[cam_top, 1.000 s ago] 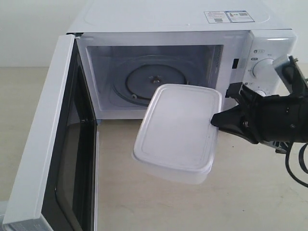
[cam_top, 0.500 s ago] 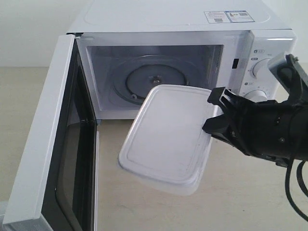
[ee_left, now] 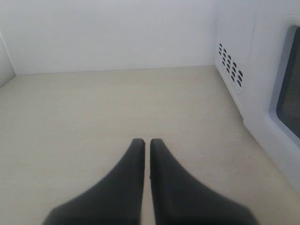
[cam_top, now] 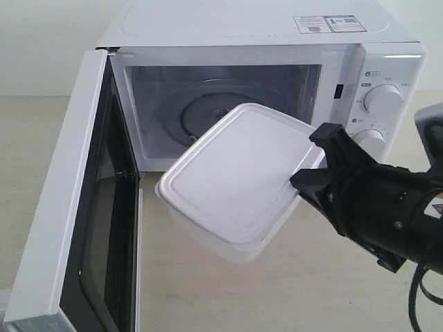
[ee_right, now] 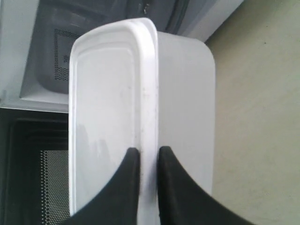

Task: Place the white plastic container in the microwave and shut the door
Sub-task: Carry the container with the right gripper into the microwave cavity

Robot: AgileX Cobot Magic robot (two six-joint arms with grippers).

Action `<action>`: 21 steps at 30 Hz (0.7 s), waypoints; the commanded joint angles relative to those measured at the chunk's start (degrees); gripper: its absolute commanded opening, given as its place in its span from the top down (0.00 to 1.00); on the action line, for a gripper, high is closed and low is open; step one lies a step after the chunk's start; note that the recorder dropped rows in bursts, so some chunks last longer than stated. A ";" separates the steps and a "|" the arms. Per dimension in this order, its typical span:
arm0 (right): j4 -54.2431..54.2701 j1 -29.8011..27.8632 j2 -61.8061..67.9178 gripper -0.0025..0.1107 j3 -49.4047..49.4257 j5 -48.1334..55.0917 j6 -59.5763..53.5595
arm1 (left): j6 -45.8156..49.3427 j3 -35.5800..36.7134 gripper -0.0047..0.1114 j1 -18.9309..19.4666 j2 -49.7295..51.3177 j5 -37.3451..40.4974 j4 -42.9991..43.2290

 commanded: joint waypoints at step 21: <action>-16.32 0.18 19.40 0.98 2.53 -28.33 29.01 | -0.57 0.20 0.92 -0.02 -0.18 0.03 -0.53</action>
